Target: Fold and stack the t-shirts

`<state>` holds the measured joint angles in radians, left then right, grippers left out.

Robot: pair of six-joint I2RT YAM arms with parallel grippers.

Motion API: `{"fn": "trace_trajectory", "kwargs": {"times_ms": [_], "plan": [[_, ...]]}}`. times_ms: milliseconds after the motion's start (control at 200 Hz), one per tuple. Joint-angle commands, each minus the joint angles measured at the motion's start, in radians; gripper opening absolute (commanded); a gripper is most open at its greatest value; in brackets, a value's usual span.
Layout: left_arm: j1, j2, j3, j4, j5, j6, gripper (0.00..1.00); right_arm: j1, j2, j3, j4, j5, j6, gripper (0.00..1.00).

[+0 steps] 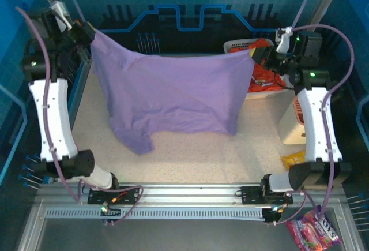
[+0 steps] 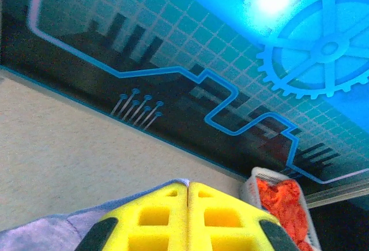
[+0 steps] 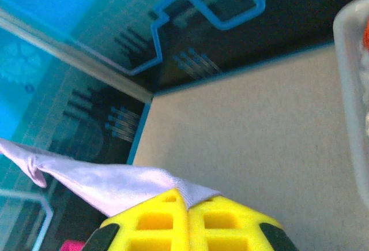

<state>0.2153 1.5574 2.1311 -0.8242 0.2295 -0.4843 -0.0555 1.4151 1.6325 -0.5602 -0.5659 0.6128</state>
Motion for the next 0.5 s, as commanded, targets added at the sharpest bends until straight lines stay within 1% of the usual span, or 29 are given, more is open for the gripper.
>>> {"fn": "trace_trajectory", "kwargs": {"times_ms": [0, 75, 160, 290, 335, 415, 450, 490], "plan": [[0.013, 0.074, 0.039, 0.226, 0.118, -0.084, 0.00, 0.056, 0.090, 0.076, 0.275, 0.103, 0.030, 0.00], [0.015, 0.120, 0.058, 0.331, 0.145, -0.120, 0.00, 0.085, 0.143, 0.122, 0.371, 0.166, 0.001, 0.00], [0.026, 0.167, 0.111, 0.435, 0.179, -0.159, 0.00, 0.102, 0.194, 0.174, 0.478, 0.178, 0.005, 0.00], [0.052, 0.261, 0.276, 0.565, 0.217, -0.217, 0.00, 0.118, 0.249, 0.288, 0.549, 0.205, -0.022, 0.00], [0.062, 0.299, 0.355, 0.581, 0.233, -0.245, 0.00, 0.118, 0.265, 0.326, 0.556, 0.204, -0.032, 0.00], [0.079, 0.370, 0.509, 0.539, 0.237, -0.273, 0.00, 0.118, 0.282, 0.372, 0.557, 0.208, -0.048, 0.00], [0.090, 0.383, 0.530, 0.543, 0.251, -0.297, 0.00, 0.118, 0.283, 0.375, 0.559, 0.209, -0.048, 0.00], [0.101, 0.377, 0.514, 0.554, 0.274, -0.316, 0.00, 0.115, 0.281, 0.371, 0.553, 0.203, -0.045, 0.00]]}}
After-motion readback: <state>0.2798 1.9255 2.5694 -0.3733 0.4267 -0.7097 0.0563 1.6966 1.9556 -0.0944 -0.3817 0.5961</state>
